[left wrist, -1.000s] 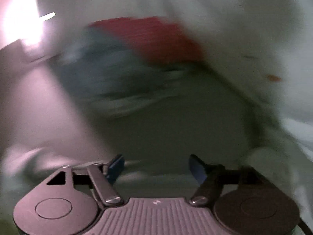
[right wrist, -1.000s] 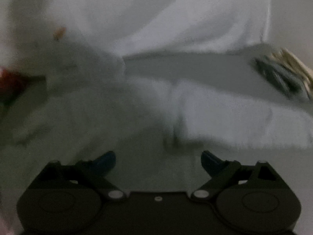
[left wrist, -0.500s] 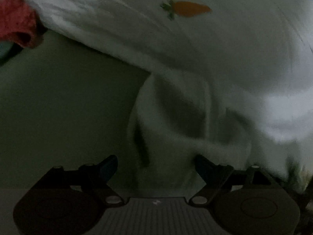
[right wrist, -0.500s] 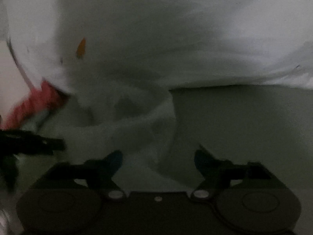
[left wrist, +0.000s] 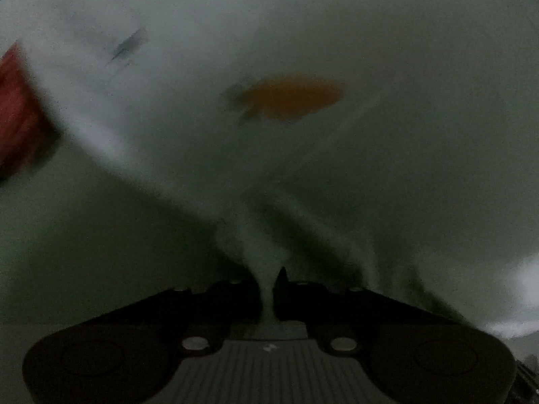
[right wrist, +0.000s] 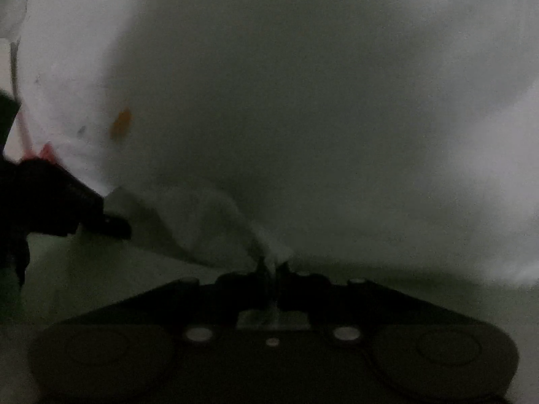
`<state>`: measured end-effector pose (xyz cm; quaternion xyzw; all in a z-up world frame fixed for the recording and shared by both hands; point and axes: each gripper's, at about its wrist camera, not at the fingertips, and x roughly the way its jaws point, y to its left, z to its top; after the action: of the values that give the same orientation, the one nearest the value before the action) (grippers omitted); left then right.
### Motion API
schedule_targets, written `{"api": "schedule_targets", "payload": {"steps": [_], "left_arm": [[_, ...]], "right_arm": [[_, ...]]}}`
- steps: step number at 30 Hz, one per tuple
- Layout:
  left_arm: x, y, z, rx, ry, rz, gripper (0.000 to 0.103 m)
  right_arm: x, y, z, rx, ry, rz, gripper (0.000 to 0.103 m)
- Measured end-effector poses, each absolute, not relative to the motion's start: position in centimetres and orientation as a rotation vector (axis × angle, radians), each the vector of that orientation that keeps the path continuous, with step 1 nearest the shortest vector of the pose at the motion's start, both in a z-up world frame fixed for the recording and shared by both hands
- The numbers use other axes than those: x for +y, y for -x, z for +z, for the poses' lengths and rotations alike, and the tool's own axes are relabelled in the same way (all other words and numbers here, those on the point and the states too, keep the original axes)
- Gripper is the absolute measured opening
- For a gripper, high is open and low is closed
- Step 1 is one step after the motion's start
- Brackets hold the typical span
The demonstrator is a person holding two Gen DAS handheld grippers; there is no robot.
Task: Fold clothes
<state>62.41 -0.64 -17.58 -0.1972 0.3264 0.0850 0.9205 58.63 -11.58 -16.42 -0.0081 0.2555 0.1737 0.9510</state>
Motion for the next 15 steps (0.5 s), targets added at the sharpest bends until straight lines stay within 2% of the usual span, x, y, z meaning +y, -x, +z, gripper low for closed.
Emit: {"api": "schedule_targets", "payload": {"steps": [2,5,6,7,8,9,12,15], "left_arm": [[-2.1,-64.7,-15.4,0.624,0.34,0.149,0.009],[-3.6,-67.5,-15.1,0.69,0.271,0.129,0.026],[-4.0,-67.9,-15.6,0.737,0.239,0.119,0.047],[-4.2,-67.5,-16.1,0.763,0.216,0.107,0.058],[-4.1,-66.5,-16.6,0.769,0.201,0.096,0.072],[-4.0,-65.5,-17.0,0.775,0.185,0.084,0.073],[-3.3,-60.7,-17.6,0.766,0.157,0.037,0.076],[-1.9,-54.0,-17.2,0.738,0.198,0.002,0.081]], "right_arm": [[-12.5,-60.8,-14.7,0.491,0.004,0.297,0.004],[-13.8,-64.9,-14.1,0.56,-0.032,0.24,0.01],[-14.2,-66.0,-14.5,0.609,-0.046,0.226,0.031],[-14.7,-66.7,-14.9,0.648,-0.065,0.215,0.056],[-15.6,-66.3,-14.9,0.653,-0.098,0.211,0.059],[-16.4,-66.0,-14.9,0.658,-0.13,0.208,0.059],[-19.5,-62.7,-13.8,0.626,-0.235,0.235,0.069],[-22.7,-56.1,-12.2,0.566,-0.311,0.262,0.072]]}}
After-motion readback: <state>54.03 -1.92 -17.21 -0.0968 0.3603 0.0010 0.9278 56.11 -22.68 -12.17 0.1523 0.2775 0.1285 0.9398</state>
